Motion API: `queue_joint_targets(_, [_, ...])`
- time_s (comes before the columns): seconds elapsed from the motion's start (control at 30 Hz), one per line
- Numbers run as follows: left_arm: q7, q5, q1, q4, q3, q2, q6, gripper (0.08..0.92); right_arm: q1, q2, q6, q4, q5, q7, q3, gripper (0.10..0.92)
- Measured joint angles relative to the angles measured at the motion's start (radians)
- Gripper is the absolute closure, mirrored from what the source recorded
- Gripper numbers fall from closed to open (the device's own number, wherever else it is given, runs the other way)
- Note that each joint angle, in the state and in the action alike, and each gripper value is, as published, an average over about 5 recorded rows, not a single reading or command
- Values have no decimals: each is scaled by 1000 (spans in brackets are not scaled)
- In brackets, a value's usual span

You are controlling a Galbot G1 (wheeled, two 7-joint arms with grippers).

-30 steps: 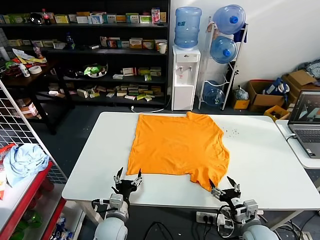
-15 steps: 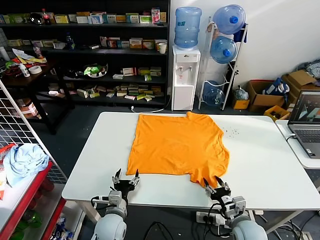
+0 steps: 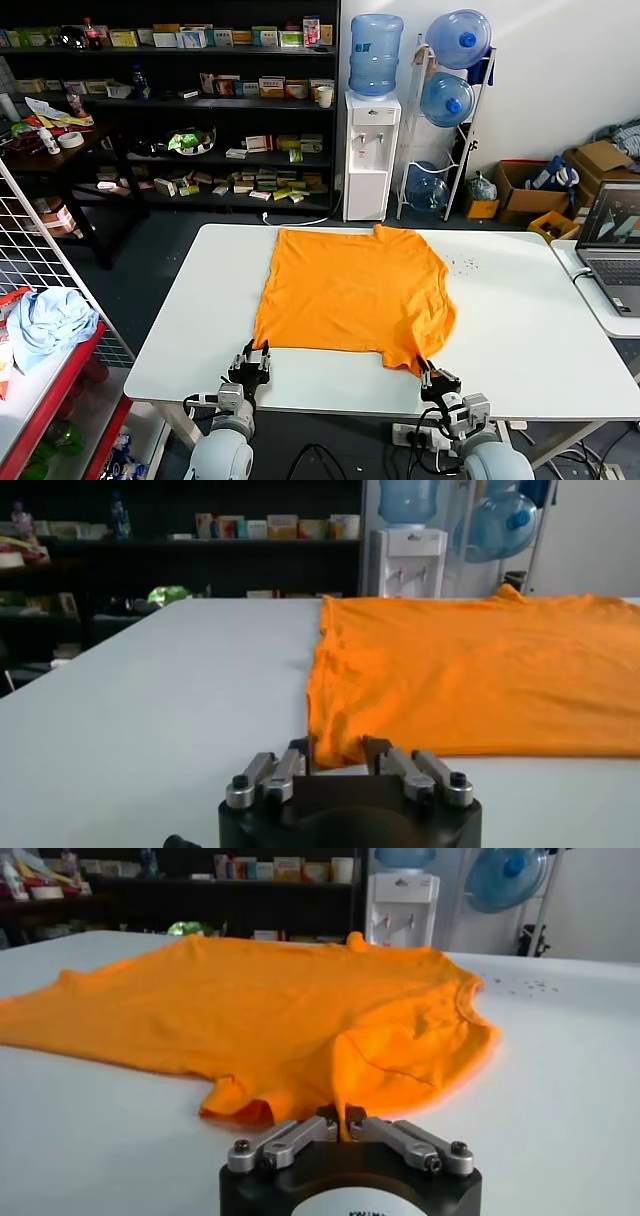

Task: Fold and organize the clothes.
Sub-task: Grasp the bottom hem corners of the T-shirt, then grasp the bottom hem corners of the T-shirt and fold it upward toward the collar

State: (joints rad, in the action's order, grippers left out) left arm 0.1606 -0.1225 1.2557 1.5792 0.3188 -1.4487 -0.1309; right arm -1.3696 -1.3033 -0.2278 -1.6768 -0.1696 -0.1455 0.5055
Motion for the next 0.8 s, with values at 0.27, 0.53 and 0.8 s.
queue_joint_targets(0.27, [1, -2, 22, 28, -9, 13, 11, 879, -44, 21, -15, -57, 30, 23, 21, 900])
queue_joint_targets(0.53, [5, -5, 61, 90, -17, 34, 13, 904, -131, 58, -26, -165, 75, 52, 54, 900])
queue_joint_targets(0.8, [10, -4, 130, 183, -22, 57, 18, 904, -233, 84, -42, -283, 122, 77, 84, 900])
